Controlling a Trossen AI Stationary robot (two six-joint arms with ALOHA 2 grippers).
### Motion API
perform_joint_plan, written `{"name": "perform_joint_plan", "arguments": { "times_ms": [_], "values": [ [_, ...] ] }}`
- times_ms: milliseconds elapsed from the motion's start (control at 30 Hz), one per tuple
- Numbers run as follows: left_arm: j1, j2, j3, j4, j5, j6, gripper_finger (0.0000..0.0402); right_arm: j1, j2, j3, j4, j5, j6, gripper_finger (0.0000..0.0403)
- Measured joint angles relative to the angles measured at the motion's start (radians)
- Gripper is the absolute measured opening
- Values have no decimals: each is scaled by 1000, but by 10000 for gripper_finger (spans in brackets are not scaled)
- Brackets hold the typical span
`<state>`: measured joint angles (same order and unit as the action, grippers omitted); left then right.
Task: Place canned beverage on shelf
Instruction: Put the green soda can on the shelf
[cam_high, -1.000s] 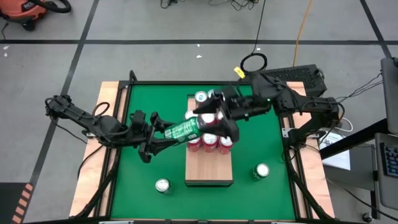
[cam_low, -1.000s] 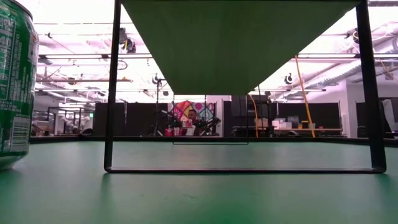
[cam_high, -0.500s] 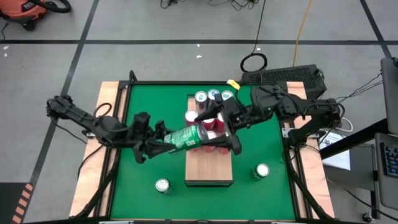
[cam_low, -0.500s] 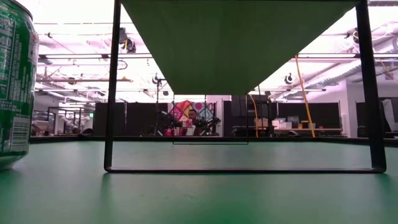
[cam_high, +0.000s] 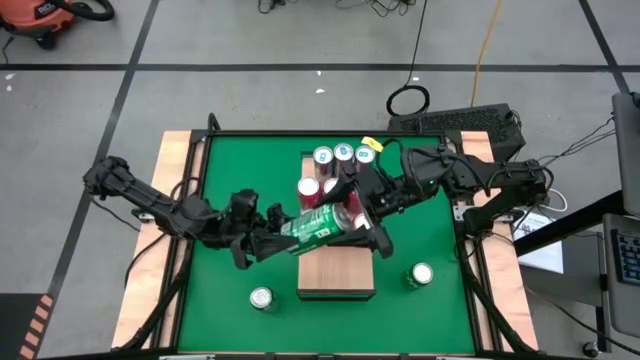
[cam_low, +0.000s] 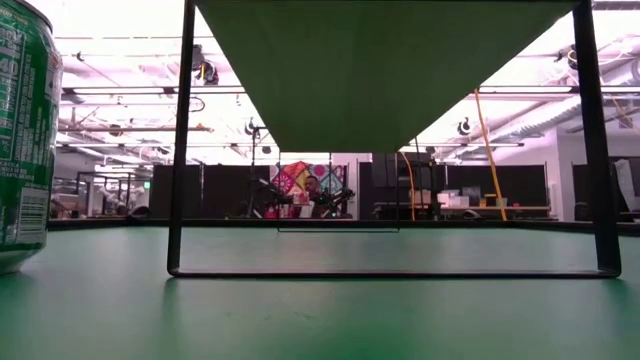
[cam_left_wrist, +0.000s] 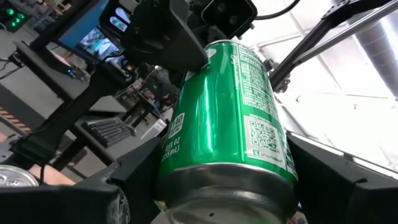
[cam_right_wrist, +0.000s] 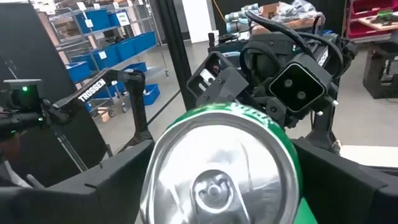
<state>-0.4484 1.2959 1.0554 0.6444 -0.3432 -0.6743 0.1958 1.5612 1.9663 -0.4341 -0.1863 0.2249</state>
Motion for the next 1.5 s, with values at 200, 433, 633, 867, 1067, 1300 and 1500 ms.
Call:
{"name": "perform_joint_plan", "arguments": {
  "times_ms": [200,433,633,867,1067,1300,1500],
  "values": [
    [0,20,0,25,-1,0,288,15,0,0,-23,2,6,309],
    [-1,20,0,24,1,10,288,15,0,0,-27,-6,41,311],
    [-4,21,0,1,-17,12,302,15,-2,0,-38,-23,55,313],
    [-4,20,2,-4,-110,43,362,17,-15,-3,-94,-37,153,306],
    [-5,12,2,-7,-150,45,378,26,-31,-2,-168,-25,193,305],
    [1,-48,2,-42,-197,140,379,81,-32,-2,-195,-27,246,305],
    [1,-138,2,-200,-216,163,379,122,-32,-2,-199,33,271,305]
  ]
}}
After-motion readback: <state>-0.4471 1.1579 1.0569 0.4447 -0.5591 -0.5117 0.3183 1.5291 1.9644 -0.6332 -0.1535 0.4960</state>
